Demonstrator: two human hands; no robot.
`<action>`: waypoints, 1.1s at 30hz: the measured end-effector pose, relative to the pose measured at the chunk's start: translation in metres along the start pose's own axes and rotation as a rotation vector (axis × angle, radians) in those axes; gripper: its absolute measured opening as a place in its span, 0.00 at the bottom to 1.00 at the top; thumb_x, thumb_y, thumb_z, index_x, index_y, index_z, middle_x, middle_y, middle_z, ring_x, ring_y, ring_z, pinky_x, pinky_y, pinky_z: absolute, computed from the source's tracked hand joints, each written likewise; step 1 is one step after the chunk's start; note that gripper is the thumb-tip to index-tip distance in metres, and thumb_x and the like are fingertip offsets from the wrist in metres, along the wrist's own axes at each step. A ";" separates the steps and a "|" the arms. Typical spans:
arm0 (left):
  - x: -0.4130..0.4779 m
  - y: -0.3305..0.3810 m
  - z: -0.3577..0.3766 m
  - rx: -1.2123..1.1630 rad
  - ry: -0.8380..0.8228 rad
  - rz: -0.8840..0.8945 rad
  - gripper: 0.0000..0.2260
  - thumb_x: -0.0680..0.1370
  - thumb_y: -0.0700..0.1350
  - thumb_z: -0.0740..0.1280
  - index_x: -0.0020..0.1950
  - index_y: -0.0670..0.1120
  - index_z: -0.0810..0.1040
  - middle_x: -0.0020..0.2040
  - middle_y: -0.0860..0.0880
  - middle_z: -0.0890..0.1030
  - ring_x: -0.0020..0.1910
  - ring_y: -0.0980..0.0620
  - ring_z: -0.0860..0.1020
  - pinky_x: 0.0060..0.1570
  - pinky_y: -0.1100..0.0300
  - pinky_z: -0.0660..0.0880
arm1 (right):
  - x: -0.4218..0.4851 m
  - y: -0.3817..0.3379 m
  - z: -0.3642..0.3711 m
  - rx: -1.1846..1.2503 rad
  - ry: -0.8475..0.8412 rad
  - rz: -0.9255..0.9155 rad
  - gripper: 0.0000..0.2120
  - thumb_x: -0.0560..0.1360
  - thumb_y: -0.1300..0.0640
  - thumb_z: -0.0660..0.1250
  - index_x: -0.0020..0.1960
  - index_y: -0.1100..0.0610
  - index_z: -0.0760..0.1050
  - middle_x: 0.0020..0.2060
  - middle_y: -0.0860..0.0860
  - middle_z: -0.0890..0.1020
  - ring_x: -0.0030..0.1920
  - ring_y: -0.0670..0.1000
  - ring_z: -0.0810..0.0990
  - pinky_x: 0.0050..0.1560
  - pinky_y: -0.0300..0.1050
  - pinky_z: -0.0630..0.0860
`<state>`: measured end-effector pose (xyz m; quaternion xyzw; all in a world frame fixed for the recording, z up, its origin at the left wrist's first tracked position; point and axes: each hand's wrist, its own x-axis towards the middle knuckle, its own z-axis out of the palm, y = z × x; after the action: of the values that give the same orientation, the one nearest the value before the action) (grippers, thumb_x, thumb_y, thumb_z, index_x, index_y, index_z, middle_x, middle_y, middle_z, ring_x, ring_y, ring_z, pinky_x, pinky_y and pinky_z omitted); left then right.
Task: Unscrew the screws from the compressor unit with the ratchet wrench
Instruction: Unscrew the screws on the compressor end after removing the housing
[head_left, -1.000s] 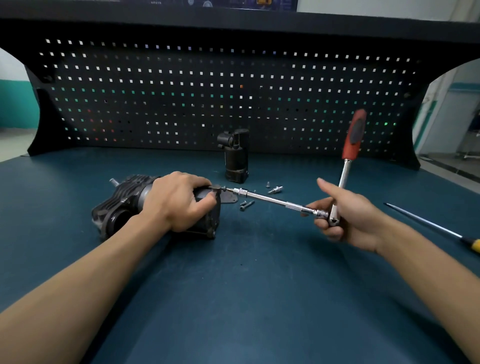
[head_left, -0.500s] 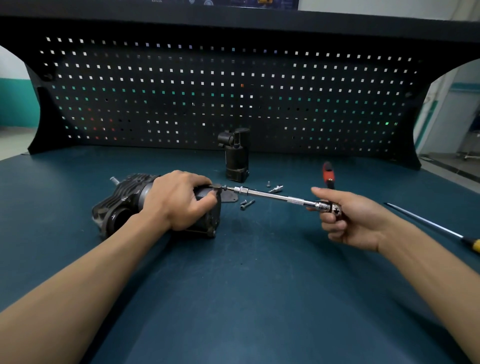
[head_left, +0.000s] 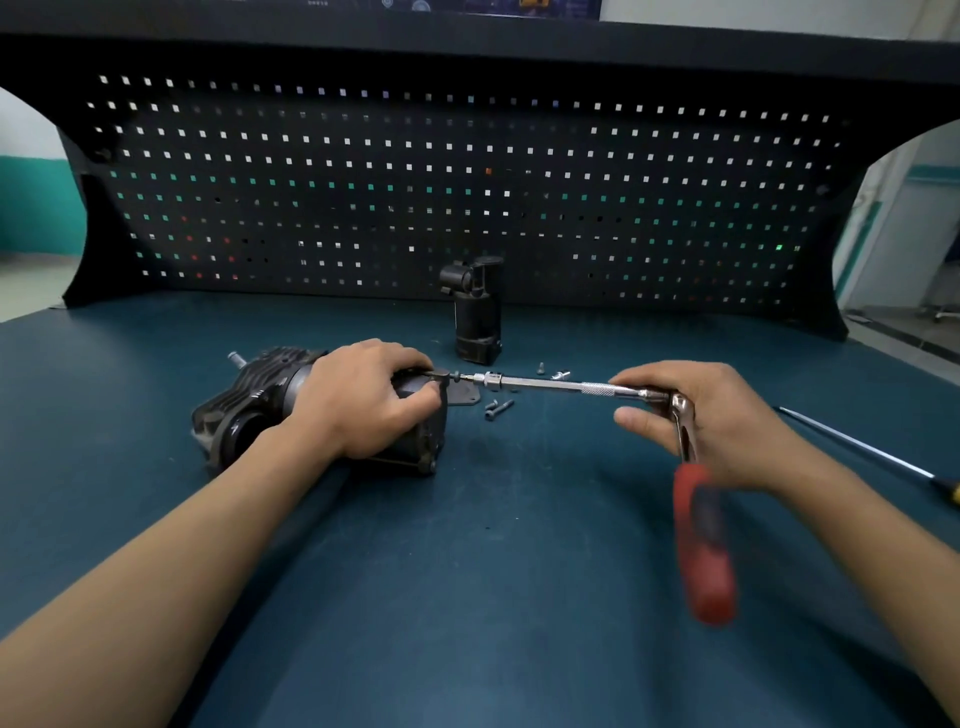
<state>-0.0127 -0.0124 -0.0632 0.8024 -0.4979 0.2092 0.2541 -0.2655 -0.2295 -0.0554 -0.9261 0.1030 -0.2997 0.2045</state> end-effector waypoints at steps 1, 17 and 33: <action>0.000 0.000 0.000 0.004 -0.013 0.000 0.31 0.67 0.67 0.50 0.59 0.57 0.81 0.56 0.55 0.83 0.58 0.51 0.77 0.46 0.57 0.65 | 0.000 0.000 0.000 -0.055 0.013 -0.026 0.11 0.73 0.56 0.76 0.54 0.50 0.82 0.39 0.46 0.82 0.38 0.47 0.78 0.42 0.39 0.74; -0.003 0.000 0.001 0.054 0.075 0.046 0.25 0.69 0.63 0.52 0.50 0.54 0.83 0.46 0.53 0.85 0.49 0.45 0.80 0.37 0.55 0.66 | 0.003 -0.010 0.006 0.525 -0.054 0.519 0.29 0.63 0.31 0.70 0.42 0.57 0.79 0.28 0.50 0.71 0.27 0.48 0.66 0.27 0.39 0.62; -0.003 0.000 0.002 0.059 0.086 0.033 0.26 0.67 0.64 0.52 0.50 0.54 0.83 0.45 0.50 0.85 0.49 0.42 0.79 0.39 0.54 0.69 | 0.009 -0.003 0.000 1.151 -0.284 0.946 0.28 0.71 0.36 0.65 0.40 0.61 0.84 0.22 0.47 0.66 0.17 0.44 0.59 0.20 0.38 0.56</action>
<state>-0.0134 -0.0115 -0.0666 0.7913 -0.4934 0.2623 0.2481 -0.2584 -0.2295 -0.0491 -0.5600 0.2892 -0.0642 0.7737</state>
